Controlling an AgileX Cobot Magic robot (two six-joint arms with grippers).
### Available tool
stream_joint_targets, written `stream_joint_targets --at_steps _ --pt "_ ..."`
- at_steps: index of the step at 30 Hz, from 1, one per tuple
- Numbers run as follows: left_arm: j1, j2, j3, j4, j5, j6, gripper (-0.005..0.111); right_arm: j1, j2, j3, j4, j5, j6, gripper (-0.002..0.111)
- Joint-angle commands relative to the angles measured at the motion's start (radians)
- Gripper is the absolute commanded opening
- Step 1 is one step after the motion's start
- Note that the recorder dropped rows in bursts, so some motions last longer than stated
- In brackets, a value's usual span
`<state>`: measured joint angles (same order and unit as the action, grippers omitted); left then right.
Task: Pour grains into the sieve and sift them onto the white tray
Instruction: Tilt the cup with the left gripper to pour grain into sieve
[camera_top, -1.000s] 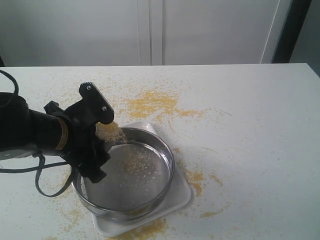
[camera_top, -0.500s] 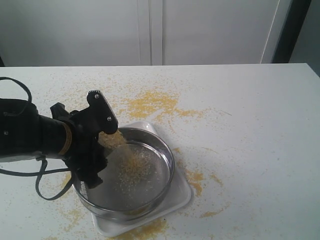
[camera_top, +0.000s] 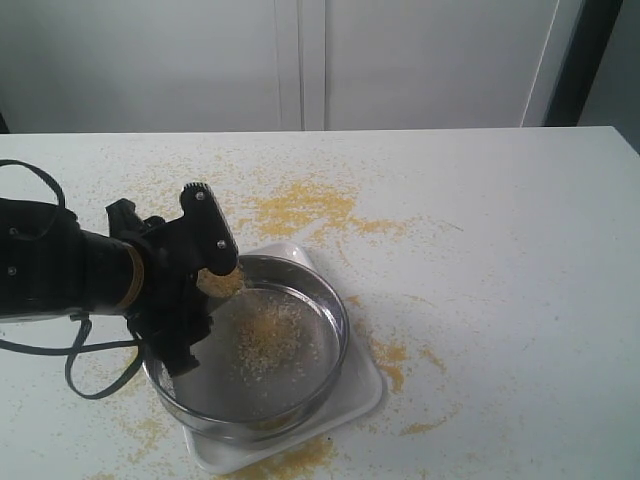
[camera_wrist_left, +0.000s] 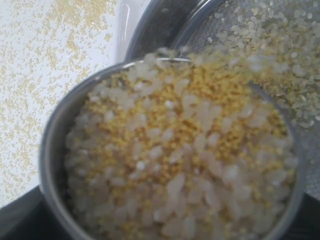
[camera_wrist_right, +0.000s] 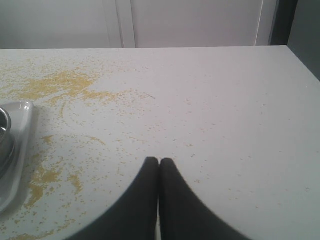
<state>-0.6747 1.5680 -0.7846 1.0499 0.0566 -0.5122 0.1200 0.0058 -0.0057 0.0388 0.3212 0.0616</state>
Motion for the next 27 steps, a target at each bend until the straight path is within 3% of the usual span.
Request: stream_joint_targets --at_steps 1,27 --pt "-0.005 -0.009 -0.008 0.038 -0.002 -0.003 0.0 0.002 -0.006 0.006 -0.006 -0.009 0.003 0.0" --pt "-0.026 -0.009 -0.008 0.091 0.023 0.022 0.0 0.002 -0.006 0.006 -0.006 -0.009 0.003 0.0"
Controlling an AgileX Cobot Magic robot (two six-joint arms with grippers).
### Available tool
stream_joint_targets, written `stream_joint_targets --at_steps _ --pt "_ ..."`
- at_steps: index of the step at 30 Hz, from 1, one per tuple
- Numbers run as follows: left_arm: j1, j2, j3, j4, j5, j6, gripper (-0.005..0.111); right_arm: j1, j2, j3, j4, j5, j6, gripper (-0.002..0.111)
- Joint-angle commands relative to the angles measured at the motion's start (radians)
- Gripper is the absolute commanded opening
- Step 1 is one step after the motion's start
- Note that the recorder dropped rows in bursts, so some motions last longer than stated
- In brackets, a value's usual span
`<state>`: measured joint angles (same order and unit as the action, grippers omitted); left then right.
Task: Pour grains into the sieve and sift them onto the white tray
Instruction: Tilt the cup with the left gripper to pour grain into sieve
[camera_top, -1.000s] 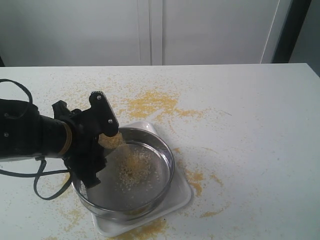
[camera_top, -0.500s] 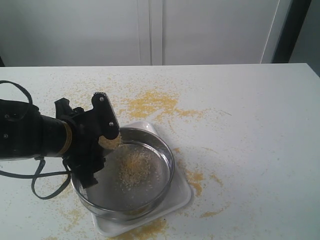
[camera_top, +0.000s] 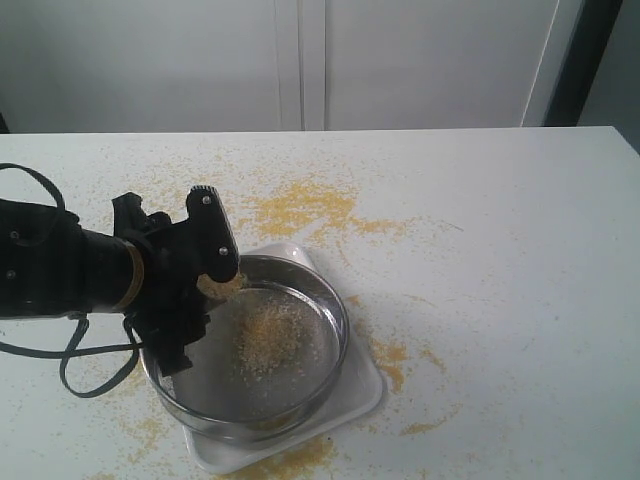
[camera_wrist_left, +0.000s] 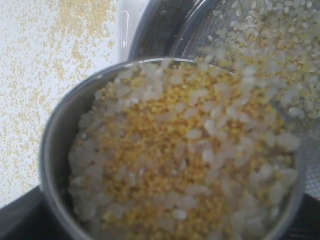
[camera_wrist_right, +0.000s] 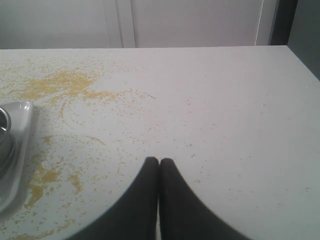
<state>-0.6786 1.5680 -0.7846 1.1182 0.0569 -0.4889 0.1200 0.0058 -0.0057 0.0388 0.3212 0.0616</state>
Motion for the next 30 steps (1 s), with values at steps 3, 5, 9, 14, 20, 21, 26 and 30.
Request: stream_joint_targets --at_steps 3,5,9,14,20,21,26,30 --pt "-0.033 -0.009 -0.008 0.025 0.035 -0.001 0.0 0.002 -0.006 0.006 -0.008 -0.009 0.003 0.0" --pt "-0.033 -0.009 -0.008 0.025 0.058 -0.001 0.0 0.002 -0.006 0.006 -0.008 -0.009 0.003 0.0" --pt "-0.033 -0.009 -0.008 0.048 0.069 -0.001 0.0 0.002 -0.006 0.006 -0.008 -0.009 0.003 0.0" --pt "-0.033 -0.009 -0.008 0.072 0.069 -0.001 0.0 0.002 -0.006 0.006 -0.008 -0.009 0.003 0.0" --pt "-0.036 -0.012 -0.008 0.077 0.071 -0.001 0.0 0.002 -0.006 0.006 -0.006 -0.009 0.003 0.0" --pt "-0.045 -0.015 -0.008 0.079 0.085 0.001 0.0 0.002 -0.006 0.006 -0.006 -0.009 0.003 0.0" --pt "-0.09 -0.025 -0.008 0.084 0.153 0.047 0.0 0.002 -0.006 0.006 -0.006 -0.009 0.003 0.0" --pt "-0.09 -0.025 -0.008 0.084 0.141 0.045 0.0 0.002 -0.006 0.006 -0.006 -0.009 0.003 0.0"
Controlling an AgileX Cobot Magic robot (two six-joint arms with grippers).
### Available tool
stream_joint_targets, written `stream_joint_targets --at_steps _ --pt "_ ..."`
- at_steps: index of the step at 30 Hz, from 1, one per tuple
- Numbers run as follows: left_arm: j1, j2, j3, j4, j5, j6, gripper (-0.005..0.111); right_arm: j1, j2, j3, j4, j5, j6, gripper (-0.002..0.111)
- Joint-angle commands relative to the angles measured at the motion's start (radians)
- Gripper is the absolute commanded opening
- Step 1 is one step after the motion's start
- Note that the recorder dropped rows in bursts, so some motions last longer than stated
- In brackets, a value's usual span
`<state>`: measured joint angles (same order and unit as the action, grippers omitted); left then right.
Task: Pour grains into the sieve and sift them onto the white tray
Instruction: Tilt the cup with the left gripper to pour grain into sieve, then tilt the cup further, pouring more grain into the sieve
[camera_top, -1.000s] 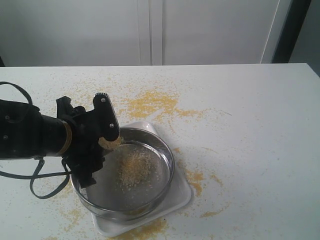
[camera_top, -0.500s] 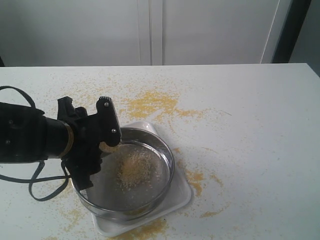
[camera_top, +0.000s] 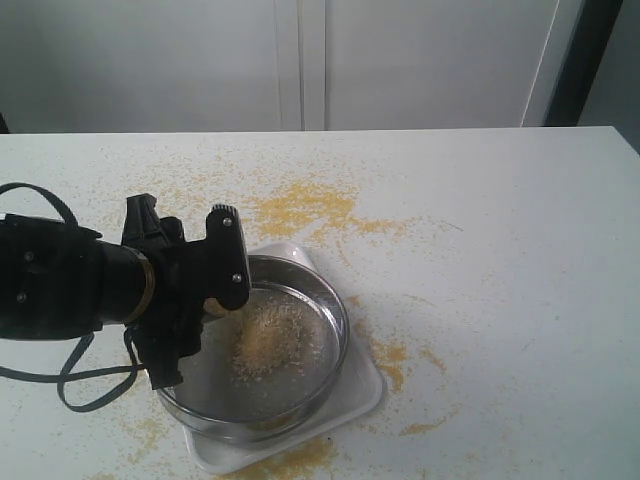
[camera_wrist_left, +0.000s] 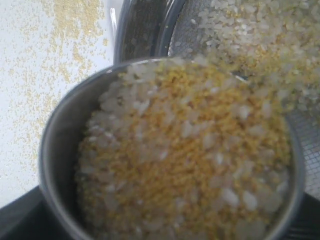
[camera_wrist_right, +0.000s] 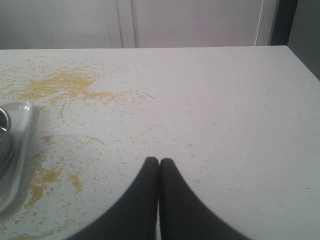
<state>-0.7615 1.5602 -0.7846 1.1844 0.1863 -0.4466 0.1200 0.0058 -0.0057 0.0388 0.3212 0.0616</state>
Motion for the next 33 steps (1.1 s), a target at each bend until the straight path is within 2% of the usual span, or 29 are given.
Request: stream_joint_targets --at_steps 1,33 --pt "-0.007 -0.017 -0.008 0.018 0.016 0.003 0.0 0.002 -0.006 0.006 -0.006 -0.009 0.003 0.0" --pt "-0.007 -0.017 -0.008 0.031 0.032 0.112 0.0 0.002 -0.006 0.006 -0.01 -0.009 0.003 0.0"
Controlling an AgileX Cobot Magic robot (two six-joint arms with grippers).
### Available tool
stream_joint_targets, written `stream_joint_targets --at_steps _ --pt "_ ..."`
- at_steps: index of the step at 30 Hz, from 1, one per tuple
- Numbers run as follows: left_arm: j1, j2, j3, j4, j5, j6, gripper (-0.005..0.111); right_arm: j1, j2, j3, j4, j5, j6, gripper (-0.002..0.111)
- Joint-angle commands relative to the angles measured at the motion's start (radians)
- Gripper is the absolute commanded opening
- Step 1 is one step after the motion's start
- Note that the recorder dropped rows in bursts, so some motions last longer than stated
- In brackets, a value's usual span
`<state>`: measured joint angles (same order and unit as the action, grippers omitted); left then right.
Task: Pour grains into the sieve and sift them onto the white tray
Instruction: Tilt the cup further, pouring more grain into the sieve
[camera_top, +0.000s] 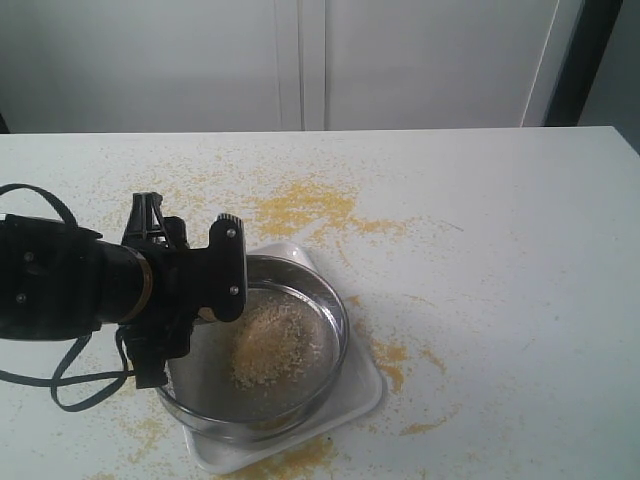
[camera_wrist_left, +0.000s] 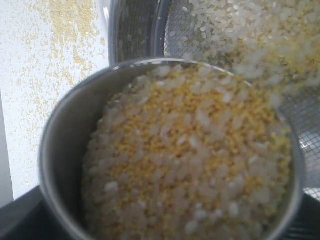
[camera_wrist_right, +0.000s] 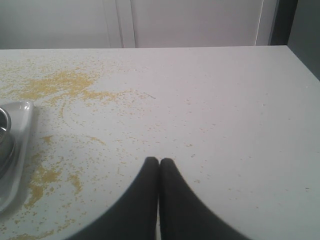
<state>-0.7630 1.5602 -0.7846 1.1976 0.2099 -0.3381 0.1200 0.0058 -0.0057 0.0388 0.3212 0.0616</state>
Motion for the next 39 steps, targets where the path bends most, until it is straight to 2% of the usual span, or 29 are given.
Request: stream_joint_targets --at_steps 1,18,39 --pt "-0.006 -0.017 -0.008 0.022 0.007 0.003 0.0 0.002 -0.006 0.006 -0.01 -0.009 0.003 0.0" --pt "-0.006 -0.017 -0.008 0.156 -0.007 0.005 0.0 0.002 -0.006 0.006 -0.007 -0.009 0.003 0.0" --pt "-0.007 -0.017 -0.008 0.157 0.012 0.024 0.0 0.002 -0.006 0.006 -0.007 -0.009 0.003 0.0"
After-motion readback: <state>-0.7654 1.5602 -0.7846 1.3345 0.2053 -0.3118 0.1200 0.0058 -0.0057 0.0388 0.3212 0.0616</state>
